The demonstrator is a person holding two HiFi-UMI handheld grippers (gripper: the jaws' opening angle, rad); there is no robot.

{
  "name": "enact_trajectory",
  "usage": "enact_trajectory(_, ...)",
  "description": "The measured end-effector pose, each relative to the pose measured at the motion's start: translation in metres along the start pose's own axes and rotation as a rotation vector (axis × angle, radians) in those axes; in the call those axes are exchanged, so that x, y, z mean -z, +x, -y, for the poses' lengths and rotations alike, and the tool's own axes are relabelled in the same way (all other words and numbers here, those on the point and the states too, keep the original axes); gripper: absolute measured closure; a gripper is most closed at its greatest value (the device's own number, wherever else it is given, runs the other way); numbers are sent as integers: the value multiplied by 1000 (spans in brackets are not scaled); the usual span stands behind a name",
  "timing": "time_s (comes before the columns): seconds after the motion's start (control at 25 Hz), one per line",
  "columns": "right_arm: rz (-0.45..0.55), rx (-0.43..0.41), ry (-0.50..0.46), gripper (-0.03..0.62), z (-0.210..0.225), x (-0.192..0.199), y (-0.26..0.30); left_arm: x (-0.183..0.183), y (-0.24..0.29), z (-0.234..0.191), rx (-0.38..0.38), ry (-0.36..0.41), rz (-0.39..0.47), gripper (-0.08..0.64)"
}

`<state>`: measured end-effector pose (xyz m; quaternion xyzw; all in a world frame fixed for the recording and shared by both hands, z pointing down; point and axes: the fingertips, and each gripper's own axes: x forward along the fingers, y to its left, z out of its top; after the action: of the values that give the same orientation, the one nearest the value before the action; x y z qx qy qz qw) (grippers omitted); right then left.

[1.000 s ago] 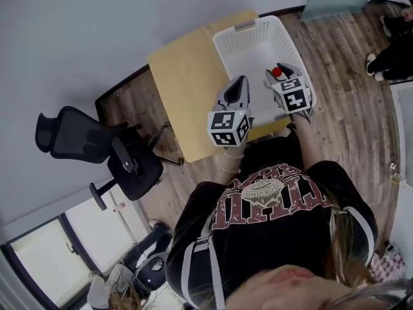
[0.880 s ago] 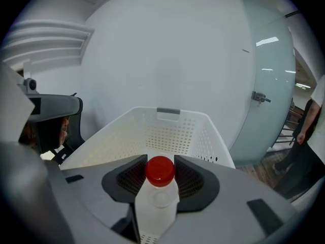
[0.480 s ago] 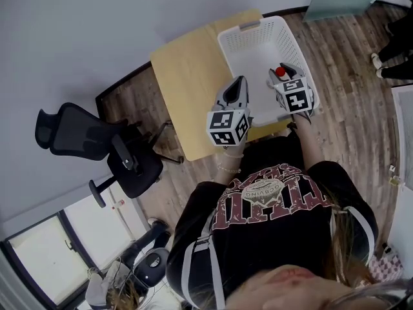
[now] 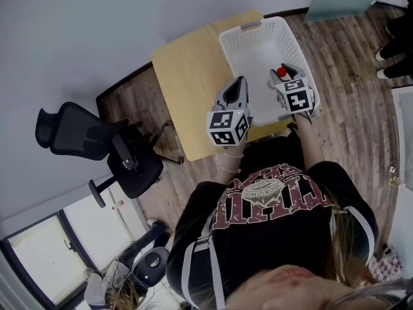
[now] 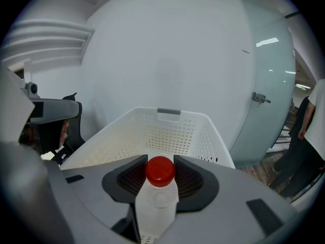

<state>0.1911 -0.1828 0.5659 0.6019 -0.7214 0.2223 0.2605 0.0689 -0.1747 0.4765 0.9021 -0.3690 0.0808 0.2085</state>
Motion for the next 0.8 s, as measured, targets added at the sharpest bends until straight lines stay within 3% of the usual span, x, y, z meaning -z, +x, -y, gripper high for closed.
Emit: enact_trajectory(0.8, 49, -28, -38, 422, -10, -19, -14, 2, -13, 0, -19, -8, 16, 514)
